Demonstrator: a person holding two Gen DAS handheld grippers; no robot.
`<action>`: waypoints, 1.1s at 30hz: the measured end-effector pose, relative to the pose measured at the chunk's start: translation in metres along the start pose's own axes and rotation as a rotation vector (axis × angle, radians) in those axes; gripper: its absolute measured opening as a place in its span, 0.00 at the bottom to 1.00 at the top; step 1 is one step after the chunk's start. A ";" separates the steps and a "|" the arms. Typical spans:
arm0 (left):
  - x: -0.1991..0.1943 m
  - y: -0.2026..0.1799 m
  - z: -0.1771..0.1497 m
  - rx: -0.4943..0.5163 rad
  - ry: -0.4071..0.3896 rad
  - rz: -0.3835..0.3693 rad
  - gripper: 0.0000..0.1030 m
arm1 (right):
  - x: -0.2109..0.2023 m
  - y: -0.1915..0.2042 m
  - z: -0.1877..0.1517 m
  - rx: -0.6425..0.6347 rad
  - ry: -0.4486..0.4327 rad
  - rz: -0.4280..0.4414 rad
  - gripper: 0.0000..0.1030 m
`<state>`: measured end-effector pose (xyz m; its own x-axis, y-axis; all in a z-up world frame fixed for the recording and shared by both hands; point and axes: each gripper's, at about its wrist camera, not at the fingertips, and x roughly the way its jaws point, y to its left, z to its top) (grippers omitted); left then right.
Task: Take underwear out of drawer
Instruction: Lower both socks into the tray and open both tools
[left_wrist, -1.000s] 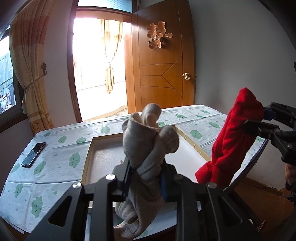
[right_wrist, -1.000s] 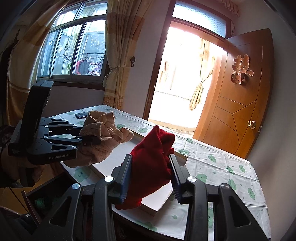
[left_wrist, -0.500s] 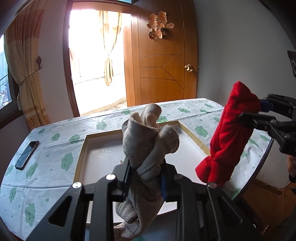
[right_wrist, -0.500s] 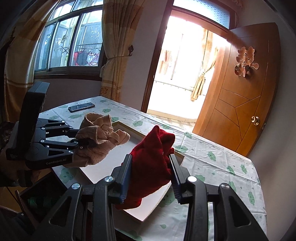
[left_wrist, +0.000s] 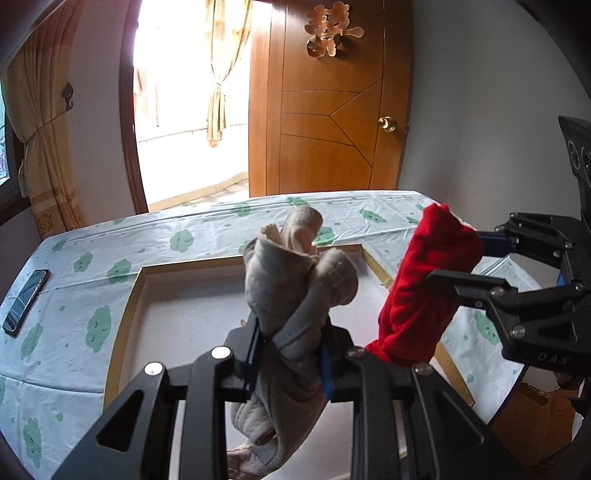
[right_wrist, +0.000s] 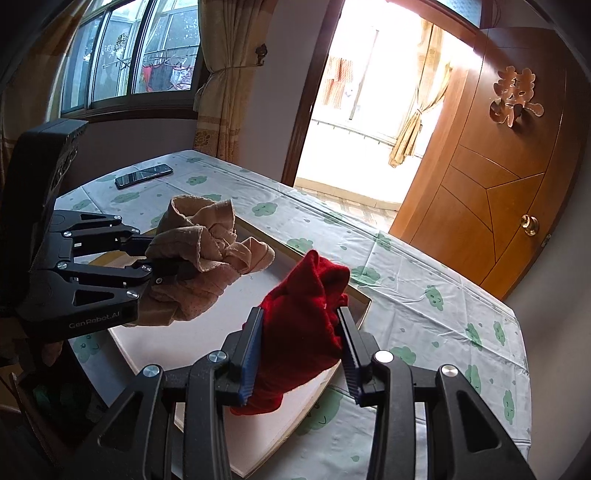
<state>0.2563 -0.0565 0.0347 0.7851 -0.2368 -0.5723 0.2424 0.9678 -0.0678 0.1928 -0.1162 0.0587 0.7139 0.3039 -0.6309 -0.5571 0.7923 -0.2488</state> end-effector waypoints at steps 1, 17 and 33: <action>0.004 0.000 0.002 -0.008 0.004 -0.004 0.23 | 0.005 -0.001 0.001 -0.001 0.008 0.000 0.40; 0.065 0.008 0.024 -0.157 0.092 -0.017 0.31 | 0.074 -0.033 0.021 0.104 0.050 0.008 0.57; 0.025 -0.005 0.013 -0.085 0.017 -0.036 0.46 | 0.036 -0.026 -0.013 0.152 -0.001 0.004 0.71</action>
<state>0.2822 -0.0683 0.0316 0.7670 -0.2709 -0.5817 0.2206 0.9626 -0.1574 0.2275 -0.1322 0.0325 0.7121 0.3074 -0.6312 -0.4894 0.8619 -0.1325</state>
